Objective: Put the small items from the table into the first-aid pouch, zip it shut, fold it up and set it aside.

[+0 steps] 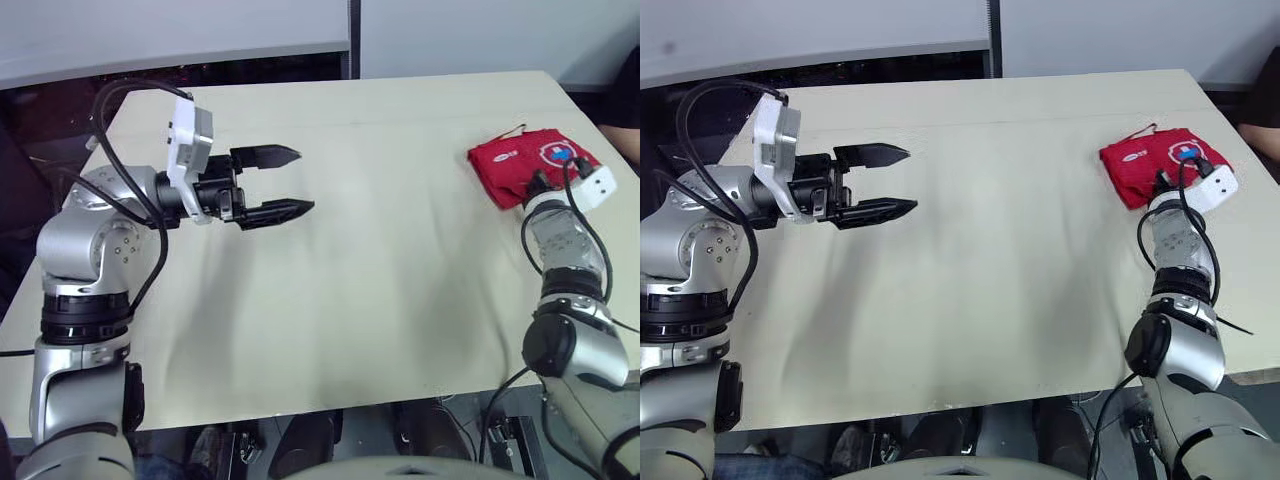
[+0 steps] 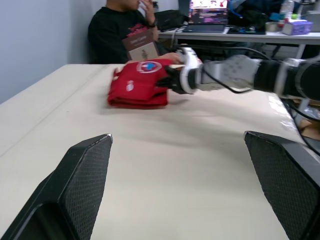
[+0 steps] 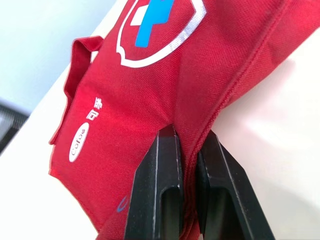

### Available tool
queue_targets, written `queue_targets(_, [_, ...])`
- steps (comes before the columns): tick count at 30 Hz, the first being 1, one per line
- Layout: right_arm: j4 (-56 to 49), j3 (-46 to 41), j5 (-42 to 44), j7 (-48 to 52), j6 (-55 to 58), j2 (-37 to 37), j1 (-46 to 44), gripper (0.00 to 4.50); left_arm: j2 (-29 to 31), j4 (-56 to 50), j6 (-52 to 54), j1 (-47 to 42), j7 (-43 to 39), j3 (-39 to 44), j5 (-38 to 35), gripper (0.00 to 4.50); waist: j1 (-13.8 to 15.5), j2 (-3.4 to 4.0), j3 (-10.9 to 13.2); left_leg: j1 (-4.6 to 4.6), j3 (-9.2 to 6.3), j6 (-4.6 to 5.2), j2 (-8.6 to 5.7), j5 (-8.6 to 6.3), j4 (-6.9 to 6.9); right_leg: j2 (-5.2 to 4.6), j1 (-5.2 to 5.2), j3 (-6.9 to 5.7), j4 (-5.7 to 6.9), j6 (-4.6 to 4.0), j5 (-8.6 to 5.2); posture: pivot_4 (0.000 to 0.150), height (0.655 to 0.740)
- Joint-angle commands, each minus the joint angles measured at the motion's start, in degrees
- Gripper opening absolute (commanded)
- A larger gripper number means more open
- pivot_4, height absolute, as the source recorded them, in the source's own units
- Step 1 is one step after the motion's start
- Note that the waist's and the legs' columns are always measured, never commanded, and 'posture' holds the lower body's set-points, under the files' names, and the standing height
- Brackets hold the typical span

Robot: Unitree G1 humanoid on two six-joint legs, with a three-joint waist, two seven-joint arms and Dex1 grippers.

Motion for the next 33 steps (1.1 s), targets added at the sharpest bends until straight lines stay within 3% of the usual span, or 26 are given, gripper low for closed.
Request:
queue_targets(1, [-3.8, -2.0, 3.8, -3.7, 2.5, 2.1, 0.2, 0.05, 0.3, -0.8, -1.7, -0.7, 0.4, 0.7, 0.3, 4.50, -0.6, 0.02, 0.0, 0.03, 0.02, 0.00, 0.02, 0.00, -0.04, 0.02, 0.00, 0.02, 0.00, 0.00, 0.00, 0.150, 0.7368])
queue_targets(3, [-6.1, -1.2, 5.8, -1.9, 5.7, 2.9, 0.8, 0.05, 0.2, -0.8, -2.0, -0.4, 0.4, 0.6, 0.4, 4.50, -0.8, 0.02, 0.0, 0.03, 0.01, 0.00, 0.02, 0.00, -0.10, 0.02, -0.02, 0.01, -0.02, 0.00, 0.00, 0.150, 0.7368])
queue_targets(4, [-7.1, -0.9, 6.6, -1.1, 7.4, 3.0, 1.2, 0.80, 0.3, -0.8, -2.1, -0.3, 0.3, 0.5, 0.4, 4.50, -1.0, 0.02, 0.0, 0.02, 0.01, 0.00, 0.02, 0.00, -0.12, 0.02, -0.02, 0.01, -0.04, 0.00, 0.00, 0.150, 0.7368])
queue_targets(9, [-12.4, 0.6, 8.3, -0.3, 15.2, 1.6, 4.5, 2.80, 0.6, -0.7, -2.6, 0.6, -0.1, 0.6, 0.6, 4.50, -1.4, 0.04, 0.0, 0.03, 0.06, 0.00, 0.02, 0.00, -0.17, 0.02, -0.07, 0.07, -0.04, 0.00, 0.00, 0.150, 0.7368])
queue_targets(13, [-25.0, 5.1, 10.2, 2.8, 26.8, -1.0, 12.3, 4.34, 1.1, -1.2, -2.3, 3.9, 0.5, 1.3, 1.0, 4.50, -1.3, 0.11, -0.1, 0.02, 0.05, 0.00, 0.03, 0.00, -0.23, 0.02, -0.10, 0.06, -0.06, 0.00, 0.00, 0.150, 0.7368])
queue_targets(16, [-37.4, 9.7, 12.7, 6.9, 35.0, -4.0, 19.9, 4.43, 1.4, -3.2, -1.0, 8.4, 1.6, 2.0, 0.3, 4.50, -1.0, 0.14, -0.1, 0.01, 0.03, 0.01, 0.03, 0.00, -0.25, 0.00, -0.10, 0.05, -0.07, 0.00, -0.01, 0.150, 0.7368])
queue_targets(19, [-47.8, 15.3, 11.1, 15.1, 35.8, -9.3, 27.6, 4.43, 0.8, -5.2, 0.0, 13.3, 4.1, 3.3, -0.3, 4.50, -0.8, 0.16, 0.0, 0.01, 0.09, 0.02, 0.03, 0.00, -0.24, 0.00, -0.13, 0.10, -0.03, 0.00, -0.01, 0.150, 0.7368])
queue_targets(24, [-55.3, 28.3, -4.0, 41.3, 12.7, -22.0, 44.5, 4.43, -0.7, -3.7, -5.0, 24.9, 7.3, 3.2, 4.6, 4.50, -0.7, 0.25, -0.1, 0.11, 0.22, 0.07, 0.02, -0.03, -0.29, 0.03, -0.08, 0.13, -0.10, 0.03, -0.02, 0.150, 0.7368])
queue_targets(28, [-54.7, 28.2, -7.6, 54.3, -0.9, -25.3, 53.6, 4.43, -2.1, -6.4, -6.5, 34.2, 9.6, 5.5, 5.3, 4.50, -0.5, 0.25, -0.1, 0.22, 0.26, 0.24, 0.12, -0.14, -0.29, 0.04, 0.01, 0.13, -0.09, 0.03, -0.02, 0.150, 0.7368])
queue_targets(33, [-51.4, 24.0, -6.2, 61.7, -7.5, -26.4, 56.8, 4.43, -2.6, -12.7, -7.4, 42.1, 12.4, 5.5, 5.8, 4.50, 0.7, 0.21, -0.1, 0.20, 0.25, 0.26, 0.14, -0.15, -0.22, -0.07, 0.07, 0.13, -0.12, 0.01, 0.00, 0.150, 0.7368])
